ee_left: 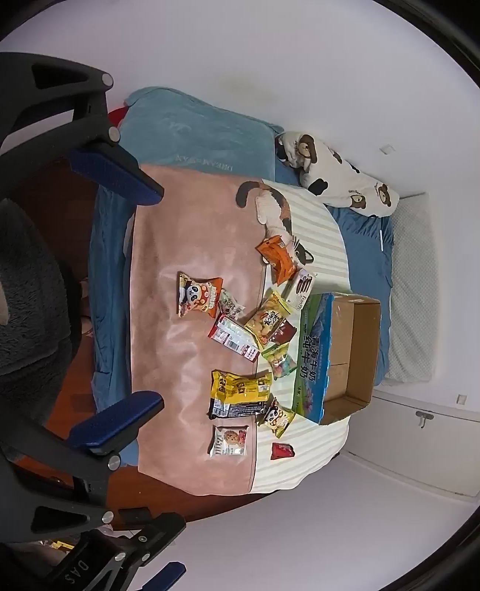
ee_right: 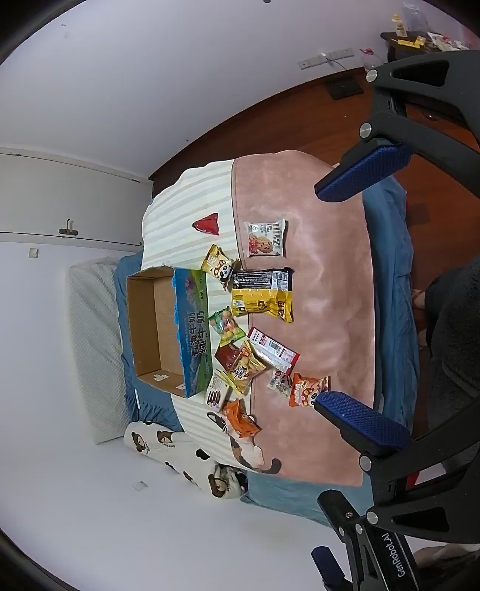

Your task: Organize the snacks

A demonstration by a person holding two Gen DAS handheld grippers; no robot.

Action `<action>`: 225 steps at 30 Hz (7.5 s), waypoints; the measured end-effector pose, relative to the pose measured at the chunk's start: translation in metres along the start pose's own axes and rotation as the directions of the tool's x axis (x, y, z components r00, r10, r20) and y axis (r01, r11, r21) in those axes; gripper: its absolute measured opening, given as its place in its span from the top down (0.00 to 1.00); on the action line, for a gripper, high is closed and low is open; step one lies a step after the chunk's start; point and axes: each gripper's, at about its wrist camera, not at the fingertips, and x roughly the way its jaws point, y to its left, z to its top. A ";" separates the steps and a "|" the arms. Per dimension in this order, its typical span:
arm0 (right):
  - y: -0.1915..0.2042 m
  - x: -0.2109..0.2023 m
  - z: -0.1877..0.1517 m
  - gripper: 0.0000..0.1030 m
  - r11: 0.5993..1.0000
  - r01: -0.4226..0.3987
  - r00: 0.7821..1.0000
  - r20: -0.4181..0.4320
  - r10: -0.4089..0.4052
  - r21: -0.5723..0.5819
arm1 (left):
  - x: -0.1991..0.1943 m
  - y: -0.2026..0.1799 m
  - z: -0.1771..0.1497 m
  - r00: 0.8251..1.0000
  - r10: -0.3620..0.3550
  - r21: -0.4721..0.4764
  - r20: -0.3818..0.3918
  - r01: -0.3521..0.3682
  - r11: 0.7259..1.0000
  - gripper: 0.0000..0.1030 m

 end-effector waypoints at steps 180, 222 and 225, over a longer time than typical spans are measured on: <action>-0.033 0.471 0.181 0.15 0.916 -0.295 0.864 -0.334 0.378 0.274 | 0.231 -0.060 0.313 0.944 -0.292 -0.019 -0.151 0.293 0.956 0.58; 0.034 0.733 0.360 0.05 0.986 -0.135 0.822 -0.545 0.165 0.094 | 0.461 -0.071 0.456 0.918 -0.175 -0.075 -0.357 0.158 0.985 0.16; 0.037 0.718 0.354 0.05 0.985 -0.146 0.833 -0.526 0.171 0.089 | 0.445 -0.069 0.454 0.932 -0.170 -0.046 -0.320 0.163 0.985 0.16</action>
